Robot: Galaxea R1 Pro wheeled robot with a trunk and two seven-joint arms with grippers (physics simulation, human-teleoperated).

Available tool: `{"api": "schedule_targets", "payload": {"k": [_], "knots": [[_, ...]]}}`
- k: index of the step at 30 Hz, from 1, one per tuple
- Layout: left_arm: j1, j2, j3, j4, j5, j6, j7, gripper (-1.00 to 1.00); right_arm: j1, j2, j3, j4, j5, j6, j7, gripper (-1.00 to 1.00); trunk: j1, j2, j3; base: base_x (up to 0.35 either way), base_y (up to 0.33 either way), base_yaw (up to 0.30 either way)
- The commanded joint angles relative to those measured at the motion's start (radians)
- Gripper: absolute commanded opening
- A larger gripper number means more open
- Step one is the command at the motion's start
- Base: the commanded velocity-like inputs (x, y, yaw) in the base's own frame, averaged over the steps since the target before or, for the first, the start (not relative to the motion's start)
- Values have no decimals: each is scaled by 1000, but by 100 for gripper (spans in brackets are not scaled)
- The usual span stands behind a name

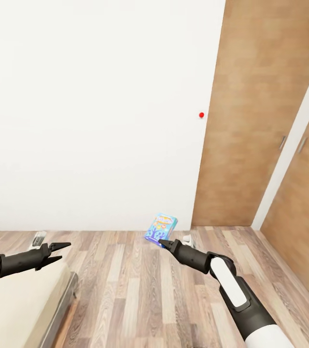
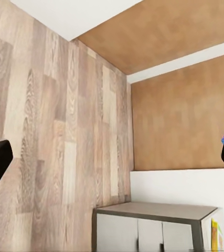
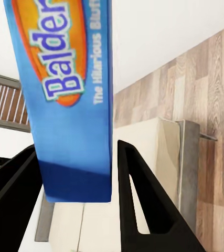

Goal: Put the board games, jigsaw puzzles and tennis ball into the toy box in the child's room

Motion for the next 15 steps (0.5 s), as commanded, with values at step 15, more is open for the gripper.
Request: {"api": "schedule_targets", "payload": {"k": [15], "knots": [[-1, 0, 1, 0, 2, 9, -4, 100, -1, 0, 1, -2, -1, 2, 4, -100, 1, -2, 5, 0, 0, -281]]}}
